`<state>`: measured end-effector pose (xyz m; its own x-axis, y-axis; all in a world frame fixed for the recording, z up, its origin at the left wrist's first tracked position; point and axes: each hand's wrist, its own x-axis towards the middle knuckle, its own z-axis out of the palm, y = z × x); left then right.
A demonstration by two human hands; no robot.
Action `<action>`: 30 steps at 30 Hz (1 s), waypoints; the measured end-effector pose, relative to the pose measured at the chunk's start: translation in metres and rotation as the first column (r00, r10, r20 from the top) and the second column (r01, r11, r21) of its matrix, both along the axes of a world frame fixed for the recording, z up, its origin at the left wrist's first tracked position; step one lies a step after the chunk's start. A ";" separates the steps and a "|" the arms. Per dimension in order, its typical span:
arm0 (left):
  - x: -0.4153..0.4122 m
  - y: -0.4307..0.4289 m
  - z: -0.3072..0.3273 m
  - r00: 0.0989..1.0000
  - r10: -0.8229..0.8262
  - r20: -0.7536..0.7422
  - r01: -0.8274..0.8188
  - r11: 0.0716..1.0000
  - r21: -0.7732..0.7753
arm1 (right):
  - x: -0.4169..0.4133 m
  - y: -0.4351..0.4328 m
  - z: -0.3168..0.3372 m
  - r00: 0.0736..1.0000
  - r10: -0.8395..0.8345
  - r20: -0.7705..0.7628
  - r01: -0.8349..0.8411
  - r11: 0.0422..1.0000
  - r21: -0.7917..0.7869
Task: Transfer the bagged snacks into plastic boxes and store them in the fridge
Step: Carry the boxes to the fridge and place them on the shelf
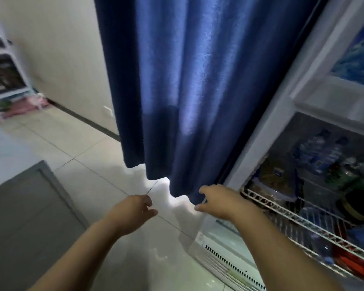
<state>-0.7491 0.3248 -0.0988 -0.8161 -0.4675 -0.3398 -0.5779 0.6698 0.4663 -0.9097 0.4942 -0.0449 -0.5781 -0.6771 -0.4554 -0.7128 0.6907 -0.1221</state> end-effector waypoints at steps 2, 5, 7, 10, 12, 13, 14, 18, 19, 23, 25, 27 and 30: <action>0.055 -0.021 0.002 0.997 0.081 0.013 -0.081 0.997 -0.011 | 0.041 -0.033 0.004 0.996 0.086 0.008 -0.086 0.996 0.006; 0.141 -0.046 0.006 0.977 0.212 0.027 -0.211 0.977 -0.021 | 0.107 -0.080 0.010 0.973 0.231 0.019 -0.231 0.973 -0.004; 0.201 -0.058 0.009 0.950 0.310 0.026 -0.309 0.950 -0.039 | 0.155 -0.111 0.015 0.945 0.326 0.020 -0.326 0.945 -0.023; 0.289 -0.067 0.015 0.894 0.448 0.021 -0.445 0.892 -0.074 | 0.230 -0.151 0.018 0.885 0.462 0.049 -0.460 0.886 -0.052; 0.346 -0.067 0.021 0.845 0.534 0.007 -0.531 0.841 -0.100 | 0.280 -0.174 0.020 0.823 0.565 0.056 -0.563 0.825 -0.049; 0.374 -0.066 0.024 0.814 0.581 -0.010 -0.579 0.808 -0.110 | 0.304 -0.185 0.021 0.788 0.613 0.054 -0.612 0.790 -0.043; 0.401 -0.064 0.027 0.777 0.629 -0.024 -0.627 0.770 -0.114 | 0.328 -0.196 0.021 0.755 0.654 0.054 -0.653 0.757 -0.036; 0.498 -0.053 0.034 0.608 0.792 -0.049 -0.791 0.600 -0.116 | 0.418 -0.230 0.024 0.599 0.798 0.059 -0.798 0.602 -0.041; 0.519 -0.049 0.035 0.567 0.822 -0.055 -0.821 0.559 -0.118 | 0.439 -0.237 0.024 0.557 0.828 0.060 -0.828 0.560 -0.043; 0.592 -0.037 0.040 0.407 0.910 -0.077 -0.909 0.395 -0.131 | 0.521 -0.266 0.029 0.375 0.926 0.041 -0.926 0.376 -0.024; 0.628 -0.033 0.043 0.336 0.937 -0.092 -0.936 0.322 -0.138 | 0.562 -0.281 0.031 0.284 0.959 0.018 -0.959 0.284 -0.017; 0.662 -0.032 0.045 0.286 0.952 -0.114 -0.952 0.268 -0.145 | 0.604 -0.295 0.032 0.212 0.977 0.014 -0.977 0.212 -0.026; 0.710 -0.037 0.051 0.206 0.969 -0.136 -0.972 0.186 -0.146 | 0.668 -0.317 0.036 0.083 0.997 -0.002 -0.995 0.083 -0.054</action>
<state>-0.0392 0.2878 -0.0474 0.3252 -0.9331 -0.1538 -0.8241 -0.3594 0.4379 -0.2421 0.1776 -0.0085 0.6501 -0.6351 -0.4171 -0.7400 -0.6539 -0.1576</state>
